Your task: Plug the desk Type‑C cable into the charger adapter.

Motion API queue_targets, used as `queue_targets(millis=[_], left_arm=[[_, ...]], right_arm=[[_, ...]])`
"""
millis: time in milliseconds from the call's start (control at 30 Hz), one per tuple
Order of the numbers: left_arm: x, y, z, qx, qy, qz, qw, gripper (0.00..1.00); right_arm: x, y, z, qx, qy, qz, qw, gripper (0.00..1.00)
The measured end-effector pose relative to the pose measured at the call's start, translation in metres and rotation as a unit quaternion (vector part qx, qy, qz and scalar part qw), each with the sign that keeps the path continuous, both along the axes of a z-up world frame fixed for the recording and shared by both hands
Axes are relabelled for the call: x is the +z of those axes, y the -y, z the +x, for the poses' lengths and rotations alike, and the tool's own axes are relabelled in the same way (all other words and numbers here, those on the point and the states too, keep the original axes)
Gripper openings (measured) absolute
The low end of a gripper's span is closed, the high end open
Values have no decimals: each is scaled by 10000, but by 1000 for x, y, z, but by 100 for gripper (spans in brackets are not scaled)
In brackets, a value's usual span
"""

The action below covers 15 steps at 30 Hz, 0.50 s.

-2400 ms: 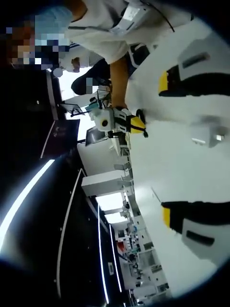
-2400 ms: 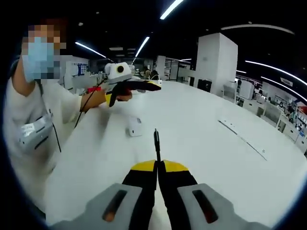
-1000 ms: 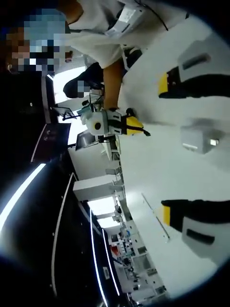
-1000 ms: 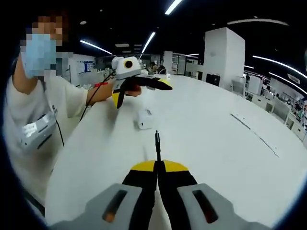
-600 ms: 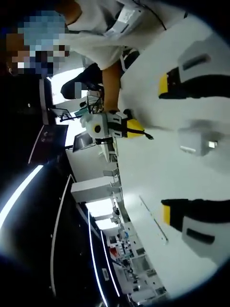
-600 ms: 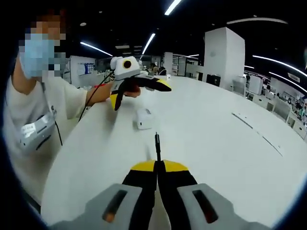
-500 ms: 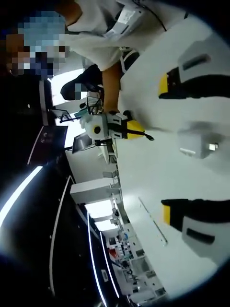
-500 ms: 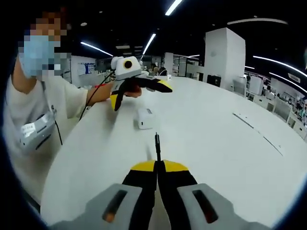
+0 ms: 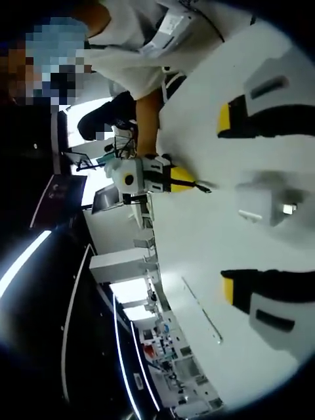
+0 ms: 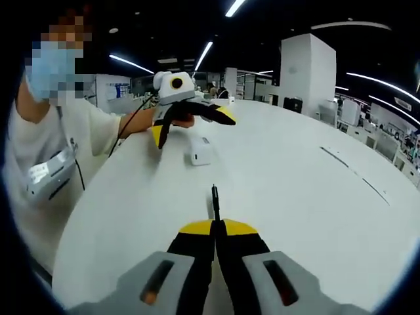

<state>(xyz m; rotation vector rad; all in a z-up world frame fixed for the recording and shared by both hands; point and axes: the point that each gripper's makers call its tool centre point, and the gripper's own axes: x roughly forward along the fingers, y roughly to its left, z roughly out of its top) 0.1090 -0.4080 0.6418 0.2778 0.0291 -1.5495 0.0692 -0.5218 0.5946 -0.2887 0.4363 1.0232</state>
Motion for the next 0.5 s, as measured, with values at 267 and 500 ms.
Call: queue_targets(millis=[267, 500], left_arm=[[-13, -3, 5, 45, -25, 195, 9998, 67], [-25, -5, 4, 44, -139, 479, 9987, 55]], right_arm=[[0, 3, 0, -51, 28, -23, 10000, 3], [-4, 2, -2, -20, -4, -80, 10000, 3]])
